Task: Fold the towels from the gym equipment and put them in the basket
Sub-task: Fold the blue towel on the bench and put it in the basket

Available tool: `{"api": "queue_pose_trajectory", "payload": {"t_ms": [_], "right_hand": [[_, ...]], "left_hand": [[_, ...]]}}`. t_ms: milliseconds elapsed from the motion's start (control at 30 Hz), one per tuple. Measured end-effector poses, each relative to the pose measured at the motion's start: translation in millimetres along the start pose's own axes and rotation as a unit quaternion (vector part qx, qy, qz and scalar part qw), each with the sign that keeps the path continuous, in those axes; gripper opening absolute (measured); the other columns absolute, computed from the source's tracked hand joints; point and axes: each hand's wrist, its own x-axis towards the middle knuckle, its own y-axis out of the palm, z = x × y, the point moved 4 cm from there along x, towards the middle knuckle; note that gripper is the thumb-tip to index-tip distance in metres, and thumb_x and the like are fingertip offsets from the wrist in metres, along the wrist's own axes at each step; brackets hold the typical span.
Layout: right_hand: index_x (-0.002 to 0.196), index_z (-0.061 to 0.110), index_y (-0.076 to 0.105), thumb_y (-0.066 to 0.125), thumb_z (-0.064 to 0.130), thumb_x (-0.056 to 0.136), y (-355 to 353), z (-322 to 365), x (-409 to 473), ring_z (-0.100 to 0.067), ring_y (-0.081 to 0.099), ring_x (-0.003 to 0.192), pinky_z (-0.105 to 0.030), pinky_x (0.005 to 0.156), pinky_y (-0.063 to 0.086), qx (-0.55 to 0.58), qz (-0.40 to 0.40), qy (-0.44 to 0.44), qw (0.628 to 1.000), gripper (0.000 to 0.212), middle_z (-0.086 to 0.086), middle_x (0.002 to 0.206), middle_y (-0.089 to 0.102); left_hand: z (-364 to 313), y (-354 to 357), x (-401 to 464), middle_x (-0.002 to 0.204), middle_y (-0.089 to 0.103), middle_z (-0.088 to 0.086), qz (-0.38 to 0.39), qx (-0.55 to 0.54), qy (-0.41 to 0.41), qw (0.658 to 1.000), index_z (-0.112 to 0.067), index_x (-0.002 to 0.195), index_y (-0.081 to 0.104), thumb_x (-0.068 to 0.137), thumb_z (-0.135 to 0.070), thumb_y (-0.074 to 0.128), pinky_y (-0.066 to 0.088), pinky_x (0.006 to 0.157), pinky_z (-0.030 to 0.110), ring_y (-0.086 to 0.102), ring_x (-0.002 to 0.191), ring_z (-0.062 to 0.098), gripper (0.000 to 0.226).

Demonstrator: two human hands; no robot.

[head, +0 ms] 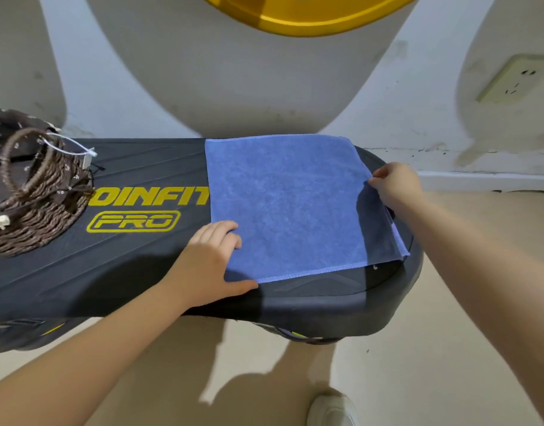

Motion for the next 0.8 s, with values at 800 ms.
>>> {"api": "queue_pose_trajectory", "payload": {"t_ms": [800], "right_hand": [[0.071, 0.009, 0.045, 0.046, 0.003, 0.088, -5.0, -49.6, -63.0, -0.029, 0.056, 0.060, -0.027, 0.054, 0.039, -0.093, 0.092, 0.011, 0.991, 0.018, -0.005, 0.042, 0.055]], "left_hand": [[-23.0, -27.3, -33.4, 0.095, 0.049, 0.014, -0.044, -0.078, -0.088, 0.992, 0.000, 0.098, 0.057, 0.078, 0.010, 0.046, 0.030, 0.067, 0.030, 0.038, 0.076, 0.023, 0.024]]}}
